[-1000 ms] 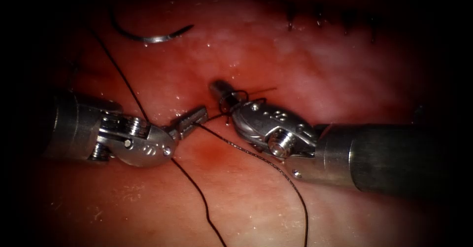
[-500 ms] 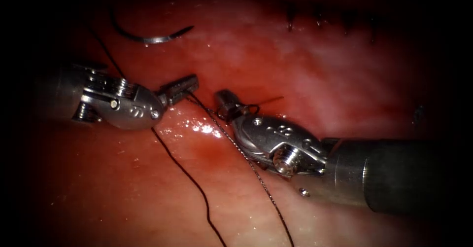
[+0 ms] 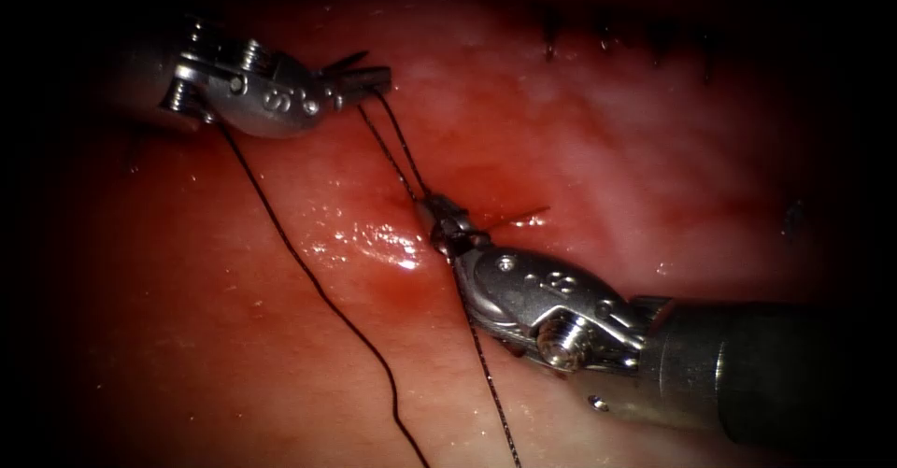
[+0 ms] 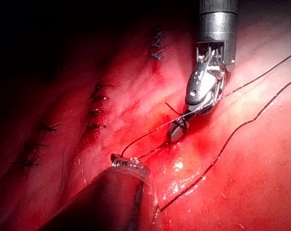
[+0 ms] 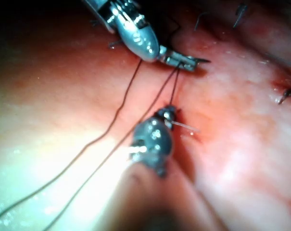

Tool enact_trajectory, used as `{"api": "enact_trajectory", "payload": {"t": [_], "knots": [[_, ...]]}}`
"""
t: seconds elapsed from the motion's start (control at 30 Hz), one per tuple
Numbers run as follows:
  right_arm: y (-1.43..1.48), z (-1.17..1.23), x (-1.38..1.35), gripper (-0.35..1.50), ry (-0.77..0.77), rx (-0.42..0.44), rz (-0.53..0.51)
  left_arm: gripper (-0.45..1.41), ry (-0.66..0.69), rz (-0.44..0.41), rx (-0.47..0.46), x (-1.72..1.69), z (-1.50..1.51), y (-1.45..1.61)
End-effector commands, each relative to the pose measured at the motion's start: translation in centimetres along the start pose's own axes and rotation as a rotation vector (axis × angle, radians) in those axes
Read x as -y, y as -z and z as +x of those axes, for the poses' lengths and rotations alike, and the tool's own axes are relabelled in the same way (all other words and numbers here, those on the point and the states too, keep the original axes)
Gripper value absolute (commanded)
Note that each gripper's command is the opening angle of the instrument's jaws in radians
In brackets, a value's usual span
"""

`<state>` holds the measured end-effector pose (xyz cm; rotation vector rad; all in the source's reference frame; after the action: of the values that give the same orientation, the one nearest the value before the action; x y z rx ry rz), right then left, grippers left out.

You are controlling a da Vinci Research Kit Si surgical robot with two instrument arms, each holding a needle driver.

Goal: Wound Closure

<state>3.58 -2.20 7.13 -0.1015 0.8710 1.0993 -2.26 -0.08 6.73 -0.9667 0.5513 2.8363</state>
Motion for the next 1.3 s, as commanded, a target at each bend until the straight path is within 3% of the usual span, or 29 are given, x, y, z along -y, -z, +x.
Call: {"api": "enact_trajectory", "payload": {"t": [0.03,0.47,0.83,1.3], "knots": [[-0.02,-0.04,0.12,-0.35,0.009,0.000,0.013,-0.45,0.001,-0.004,-0.006,0.04,0.01,-0.09],[0.24,-0.11,0.34,-0.35,0.065,-0.007,0.056,-0.45,0.011,-0.043,-0.010,0.62,-0.17,-0.37],[0.39,-0.16,0.33,-0.35,0.078,-0.002,0.071,-0.45,0.049,-0.060,0.006,1.01,-0.34,-0.64],[0.46,-0.18,0.39,-0.35,0.092,-0.004,0.079,-0.45,0.063,-0.072,0.019,1.25,-0.38,-0.93]]}}
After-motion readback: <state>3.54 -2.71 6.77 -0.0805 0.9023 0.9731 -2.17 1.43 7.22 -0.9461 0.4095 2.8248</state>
